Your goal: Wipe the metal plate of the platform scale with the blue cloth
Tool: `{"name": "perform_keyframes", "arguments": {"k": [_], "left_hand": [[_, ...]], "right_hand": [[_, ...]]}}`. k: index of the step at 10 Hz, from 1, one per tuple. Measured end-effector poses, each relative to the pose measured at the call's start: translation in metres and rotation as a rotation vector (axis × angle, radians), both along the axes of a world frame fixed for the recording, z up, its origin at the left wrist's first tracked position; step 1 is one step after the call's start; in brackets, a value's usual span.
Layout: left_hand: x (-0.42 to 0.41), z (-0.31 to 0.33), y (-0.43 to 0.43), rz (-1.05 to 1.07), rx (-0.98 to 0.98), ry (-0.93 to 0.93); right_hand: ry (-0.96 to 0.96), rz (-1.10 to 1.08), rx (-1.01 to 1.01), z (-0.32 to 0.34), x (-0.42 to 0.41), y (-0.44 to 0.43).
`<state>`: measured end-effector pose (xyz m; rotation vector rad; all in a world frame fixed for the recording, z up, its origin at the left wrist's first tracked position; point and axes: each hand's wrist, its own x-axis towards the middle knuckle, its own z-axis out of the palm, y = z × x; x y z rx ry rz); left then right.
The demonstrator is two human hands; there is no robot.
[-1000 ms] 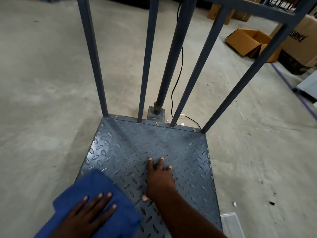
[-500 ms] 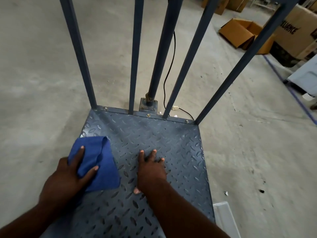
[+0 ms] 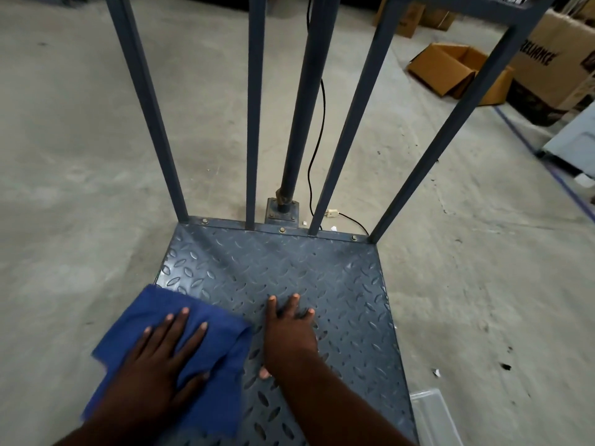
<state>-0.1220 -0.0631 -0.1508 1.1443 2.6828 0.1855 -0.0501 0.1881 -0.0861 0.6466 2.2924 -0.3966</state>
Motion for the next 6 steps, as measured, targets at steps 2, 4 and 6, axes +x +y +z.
{"name": "perform_keyframes", "arguments": {"k": [2, 4, 6], "left_hand": [[-0.025, -0.015, 0.084, 0.096, -0.012, 0.027], [0.038, -0.018, 0.049, -0.051, 0.162, 0.163], [0.068, -0.045, -0.016, -0.305, 0.145, 0.482]], "right_hand": [[0.017, 0.051, 0.038, -0.016, -0.002, 0.003], [0.065, 0.02, 0.041, -0.024, -0.001, 0.005], [0.059, 0.107, -0.076, 0.02, 0.024, 0.012]]}}
